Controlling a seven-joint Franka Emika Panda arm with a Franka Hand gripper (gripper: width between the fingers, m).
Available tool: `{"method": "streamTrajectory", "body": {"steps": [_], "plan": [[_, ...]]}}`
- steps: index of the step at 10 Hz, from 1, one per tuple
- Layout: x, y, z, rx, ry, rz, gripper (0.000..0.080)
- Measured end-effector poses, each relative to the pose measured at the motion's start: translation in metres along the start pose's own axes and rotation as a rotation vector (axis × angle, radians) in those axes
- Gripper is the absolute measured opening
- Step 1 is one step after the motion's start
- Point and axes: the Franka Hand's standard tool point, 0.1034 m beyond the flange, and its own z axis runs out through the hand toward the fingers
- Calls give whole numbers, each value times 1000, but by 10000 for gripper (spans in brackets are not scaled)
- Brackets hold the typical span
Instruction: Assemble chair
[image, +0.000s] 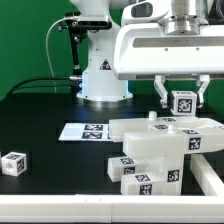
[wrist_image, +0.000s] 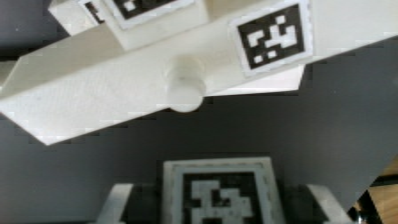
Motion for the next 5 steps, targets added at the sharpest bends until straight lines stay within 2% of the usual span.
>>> {"method": "streamTrajectory", "body": {"steps": [3,5], "plan": [[-21,15,5,-20,-22,-15,281],[-24,17,6,-22,-27,-17,281]]}}
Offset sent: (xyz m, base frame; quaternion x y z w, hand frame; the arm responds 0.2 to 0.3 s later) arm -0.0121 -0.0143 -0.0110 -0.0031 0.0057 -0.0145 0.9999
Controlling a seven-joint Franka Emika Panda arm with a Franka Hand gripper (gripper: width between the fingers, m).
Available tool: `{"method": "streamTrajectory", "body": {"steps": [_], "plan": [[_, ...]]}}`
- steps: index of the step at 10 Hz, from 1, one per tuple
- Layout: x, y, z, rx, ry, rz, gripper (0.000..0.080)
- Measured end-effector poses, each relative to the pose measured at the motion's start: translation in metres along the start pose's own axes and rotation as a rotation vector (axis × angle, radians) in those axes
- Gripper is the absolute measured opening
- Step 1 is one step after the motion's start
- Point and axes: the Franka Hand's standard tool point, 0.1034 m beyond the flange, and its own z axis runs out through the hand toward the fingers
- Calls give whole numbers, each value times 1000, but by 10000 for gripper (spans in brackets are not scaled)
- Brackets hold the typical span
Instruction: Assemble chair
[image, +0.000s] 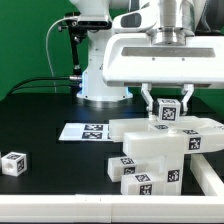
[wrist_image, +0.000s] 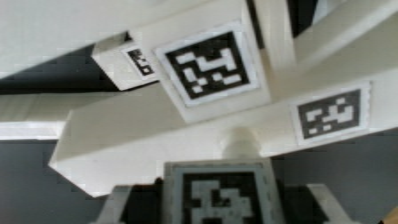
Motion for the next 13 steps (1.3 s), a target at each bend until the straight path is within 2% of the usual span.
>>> {"method": "streamTrajectory", "body": {"steps": [4,8,13], "plan": [[-3,-12,3,8,-5,-17,281],[0,-9,6,2,6,-23,281],[-6,-2,12,-9,-5,-29,281]]}}
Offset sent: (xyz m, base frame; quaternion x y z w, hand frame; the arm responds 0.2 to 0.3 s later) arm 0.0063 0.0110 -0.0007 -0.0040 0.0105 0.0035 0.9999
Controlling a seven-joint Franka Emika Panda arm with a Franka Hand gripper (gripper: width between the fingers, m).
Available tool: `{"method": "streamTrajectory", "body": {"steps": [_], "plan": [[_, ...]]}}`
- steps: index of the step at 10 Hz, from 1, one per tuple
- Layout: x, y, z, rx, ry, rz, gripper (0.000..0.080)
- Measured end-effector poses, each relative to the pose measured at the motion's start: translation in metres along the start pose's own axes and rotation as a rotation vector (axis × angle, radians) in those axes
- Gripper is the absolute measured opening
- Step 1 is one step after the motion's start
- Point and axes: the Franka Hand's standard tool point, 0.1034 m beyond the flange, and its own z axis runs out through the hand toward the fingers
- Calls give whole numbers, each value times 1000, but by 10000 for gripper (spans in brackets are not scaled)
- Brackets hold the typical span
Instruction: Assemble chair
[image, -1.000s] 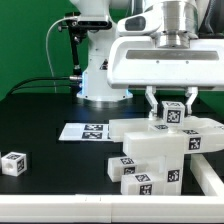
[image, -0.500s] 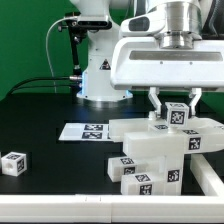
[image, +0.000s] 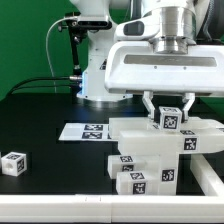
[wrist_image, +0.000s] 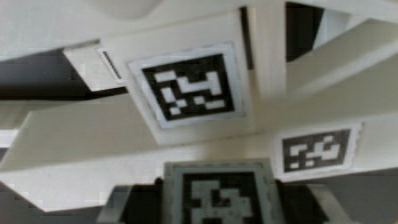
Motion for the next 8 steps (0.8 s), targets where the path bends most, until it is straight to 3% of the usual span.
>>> {"method": "streamTrajectory", "body": {"steps": [5,7,8], "plan": [[-1,1,1,-2,0,-4,290],[-1,1,1,-2,0,-4,603],[-1,1,2,-2,-9,-3,603]]}}
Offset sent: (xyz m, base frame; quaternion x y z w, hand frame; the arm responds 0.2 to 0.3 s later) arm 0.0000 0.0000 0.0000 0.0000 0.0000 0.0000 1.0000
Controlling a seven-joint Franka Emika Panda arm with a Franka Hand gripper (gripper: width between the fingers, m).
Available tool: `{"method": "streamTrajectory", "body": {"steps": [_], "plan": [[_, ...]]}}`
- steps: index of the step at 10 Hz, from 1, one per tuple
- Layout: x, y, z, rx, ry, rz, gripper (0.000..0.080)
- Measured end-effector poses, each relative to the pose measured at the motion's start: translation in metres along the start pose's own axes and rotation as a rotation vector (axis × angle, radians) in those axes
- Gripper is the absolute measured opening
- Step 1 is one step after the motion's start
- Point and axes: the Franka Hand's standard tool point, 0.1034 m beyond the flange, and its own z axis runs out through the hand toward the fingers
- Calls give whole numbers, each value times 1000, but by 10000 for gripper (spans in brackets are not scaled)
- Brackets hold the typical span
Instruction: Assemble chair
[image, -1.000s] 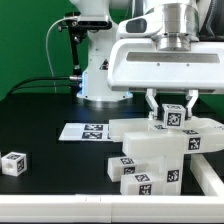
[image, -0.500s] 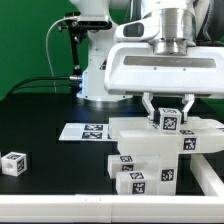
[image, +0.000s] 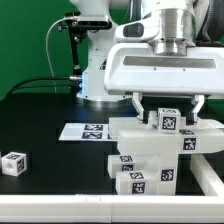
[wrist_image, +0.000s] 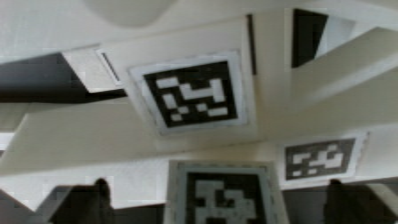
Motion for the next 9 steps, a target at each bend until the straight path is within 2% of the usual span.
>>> {"method": "streamTrajectory", "body": {"steps": [1,2,3,4,5,7,9], "plan": [[2,-1,-3,11,-59,10,637],[12,-5,-11,23,-69,18,646],[14,-6,-14,30,-99,22,646],[15,-7,-17,44,-225,33,649],[24,-8,-19,51,-277,42,649],[18,-3,-14,52,-433,53,649],[21,7,-9,45,-467,65,649]]}}
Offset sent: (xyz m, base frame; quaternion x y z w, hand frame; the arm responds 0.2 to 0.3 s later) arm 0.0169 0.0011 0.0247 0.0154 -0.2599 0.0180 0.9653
